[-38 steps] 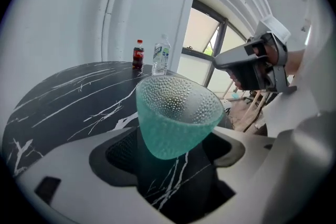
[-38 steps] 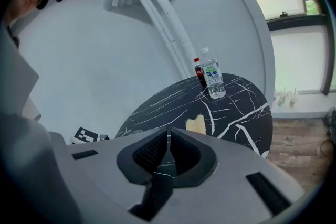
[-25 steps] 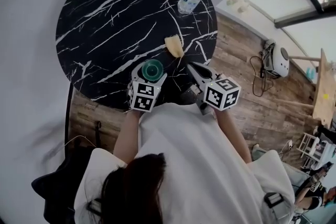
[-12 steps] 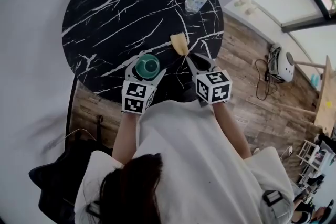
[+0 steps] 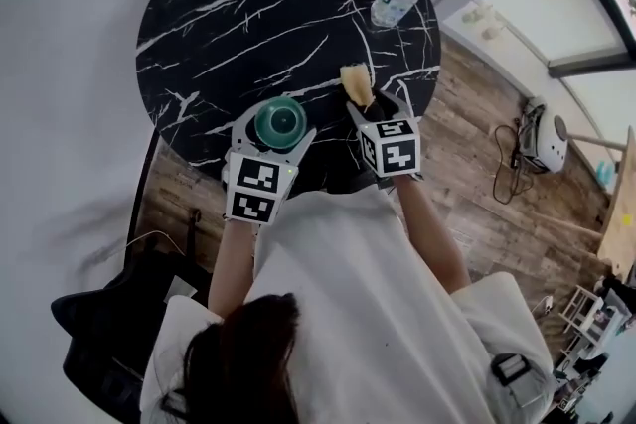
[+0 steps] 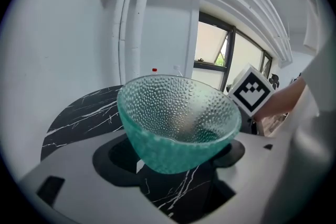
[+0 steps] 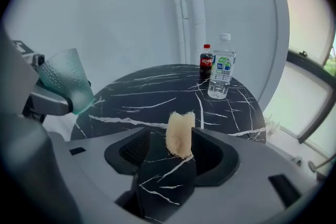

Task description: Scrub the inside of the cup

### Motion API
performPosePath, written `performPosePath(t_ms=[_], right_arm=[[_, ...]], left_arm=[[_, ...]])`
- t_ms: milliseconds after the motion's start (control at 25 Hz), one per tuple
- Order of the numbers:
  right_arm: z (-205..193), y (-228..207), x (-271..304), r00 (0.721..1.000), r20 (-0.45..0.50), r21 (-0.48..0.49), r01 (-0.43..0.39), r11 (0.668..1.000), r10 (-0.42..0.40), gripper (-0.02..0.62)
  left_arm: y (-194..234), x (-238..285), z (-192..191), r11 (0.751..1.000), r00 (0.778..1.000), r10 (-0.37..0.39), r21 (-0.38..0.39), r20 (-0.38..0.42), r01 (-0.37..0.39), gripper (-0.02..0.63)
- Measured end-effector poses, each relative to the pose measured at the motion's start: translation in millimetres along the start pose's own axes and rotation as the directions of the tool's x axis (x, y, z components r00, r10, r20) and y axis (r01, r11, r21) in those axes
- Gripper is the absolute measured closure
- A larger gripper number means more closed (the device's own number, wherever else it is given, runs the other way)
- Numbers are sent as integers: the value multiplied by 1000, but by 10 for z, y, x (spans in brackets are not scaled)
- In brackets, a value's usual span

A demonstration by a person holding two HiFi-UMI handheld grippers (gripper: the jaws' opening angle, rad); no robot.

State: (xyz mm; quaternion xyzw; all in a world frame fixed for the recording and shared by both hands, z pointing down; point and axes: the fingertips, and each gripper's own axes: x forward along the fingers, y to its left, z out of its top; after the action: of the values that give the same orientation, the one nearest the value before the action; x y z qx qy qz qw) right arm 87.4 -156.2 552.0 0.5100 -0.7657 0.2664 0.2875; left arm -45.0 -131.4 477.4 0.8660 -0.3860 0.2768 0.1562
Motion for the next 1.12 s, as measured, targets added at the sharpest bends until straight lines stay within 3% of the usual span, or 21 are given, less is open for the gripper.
performPosePath(t_ms=[120,240,560,680,880,1120], right_arm=[[-123,-43,151,997,-59,-55,51,997,-54,374],[-207,-52,265,994,-88,-25,62,998,-64,370],[-366,-224,453,974,-193,-24,117,993,-120,371],[-435,-220,524,958,-253,-72,123,990,-137,374],[-407,-193,539,963,-237,-97,111,989,-131,432],[-276,-212,488,980,-177,-10,88,996,-89,509]], left_arm=[[61,-87,-55,999,1000,13,-37,-5,-13,238],[124,-152,-107,995,1000,25,-95,-5,-26,238],[178,-203,-218,993,996,70,-88,-49,-74,238],[183,-197,-233,993,996,71,-93,-52,-76,238],[183,-199,-209,992,997,67,-102,-41,-71,238],[195,-197,-163,993,997,69,-93,-40,-73,238]])
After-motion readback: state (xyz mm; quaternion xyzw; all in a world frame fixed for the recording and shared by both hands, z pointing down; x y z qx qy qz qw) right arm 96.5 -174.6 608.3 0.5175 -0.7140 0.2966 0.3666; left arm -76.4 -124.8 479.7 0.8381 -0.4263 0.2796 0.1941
